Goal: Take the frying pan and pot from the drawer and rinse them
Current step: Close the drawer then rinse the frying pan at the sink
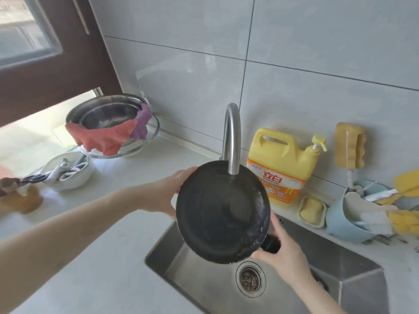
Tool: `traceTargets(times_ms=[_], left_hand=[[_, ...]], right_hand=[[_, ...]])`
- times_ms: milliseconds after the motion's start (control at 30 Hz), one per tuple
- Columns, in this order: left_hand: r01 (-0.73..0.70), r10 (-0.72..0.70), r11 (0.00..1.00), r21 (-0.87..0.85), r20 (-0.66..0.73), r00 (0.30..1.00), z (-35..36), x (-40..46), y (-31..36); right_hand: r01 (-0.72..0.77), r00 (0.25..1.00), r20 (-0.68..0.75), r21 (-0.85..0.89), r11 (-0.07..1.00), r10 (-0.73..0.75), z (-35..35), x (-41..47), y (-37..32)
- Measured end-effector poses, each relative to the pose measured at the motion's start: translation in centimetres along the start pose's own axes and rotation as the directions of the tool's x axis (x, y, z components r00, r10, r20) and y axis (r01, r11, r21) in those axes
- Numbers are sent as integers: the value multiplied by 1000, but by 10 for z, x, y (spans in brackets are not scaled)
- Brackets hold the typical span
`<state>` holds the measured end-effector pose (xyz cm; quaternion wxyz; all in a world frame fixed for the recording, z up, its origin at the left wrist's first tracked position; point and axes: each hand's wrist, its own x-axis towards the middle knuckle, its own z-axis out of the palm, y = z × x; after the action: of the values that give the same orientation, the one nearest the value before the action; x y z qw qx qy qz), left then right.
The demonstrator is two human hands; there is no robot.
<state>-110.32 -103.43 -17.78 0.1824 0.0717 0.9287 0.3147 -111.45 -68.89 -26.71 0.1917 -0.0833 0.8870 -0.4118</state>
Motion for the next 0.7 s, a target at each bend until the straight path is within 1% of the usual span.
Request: traceTargets(times_ms=[67, 133, 167, 200, 233, 267, 300, 333, 367, 400, 433, 467, 533, 567, 600, 633, 667, 700], left_hand=[[-72, 66, 996, -53, -110, 992, 18, 4, -6], [-92, 61, 980, -179, -172, 983, 33, 8, -10], [-92, 49, 962, -257, -167, 985, 42, 13, -14], [-53, 12, 956, -289, -142, 990, 49, 16, -15], [-2, -29, 937, -348, -84, 996, 57, 19, -14], [44, -48, 931, -362, -2, 999, 64, 20, -12], [27, -11, 913, -408, 42, 999, 70, 21, -6], [49, 3, 896, -441, 116, 993, 74, 23, -3], [6, 60, 891, -454, 130, 990, 75, 23, 2], [24, 83, 862, -506, 186, 979, 71, 19, 9], [18, 46, 897, -442, 135, 990, 82, 34, -15], [19, 72, 905, -425, 195, 978, 89, 49, -49], [42, 5, 962, -271, 172, 985, 97, 67, -127], [91, -47, 962, -256, 171, 984, 92, 63, -139], [123, -60, 954, -272, 232, 971, 79, 51, -123], [184, -116, 934, -305, 227, 967, 62, 36, -83], [191, -123, 938, -290, 238, 963, 41, 19, -46], [168, -127, 960, -224, 186, 974, 24, 9, -22]], right_hand=[[37, 997, -61, -163, 986, -47, -24, 3, -11], [57, 996, -41, -321, 945, -74, -52, 8, -24], [59, 997, -11, -409, 911, -70, -68, 11, -31], [56, 998, 30, -502, 863, -47, -85, 14, -38], [50, 997, 79, -581, 812, -5, -100, 18, -45], [44, 990, 131, -628, 777, 49, -116, 21, -52], [42, 976, 190, -642, 765, 106, -131, 22, -58], [57, 954, 262, -635, 770, 145, -142, 22, -61], [67, 926, 337, -593, 802, 172, -149, 21, -60], [61, 899, 399, -525, 849, 182, -152, 20, -56], [25, 881, 429, -462, 887, 198, -149, 18, -49], [-9, 870, 448, -408, 913, 208, -143, 15, -41], [-52, 870, 448, -332, 942, 206, -121, 14, -12], [-56, 874, 450, -277, 959, 182, -106, 12, -3], [-58, 886, 437, -229, 972, 156, -90, 11, 6], [-66, 897, 421, -175, 982, 135, -73, 9, 13], [-59, 909, 402, -135, 989, 109, -57, 7, 17], [-53, 922, 379, -92, 994, 84, -42, 3, 18]])
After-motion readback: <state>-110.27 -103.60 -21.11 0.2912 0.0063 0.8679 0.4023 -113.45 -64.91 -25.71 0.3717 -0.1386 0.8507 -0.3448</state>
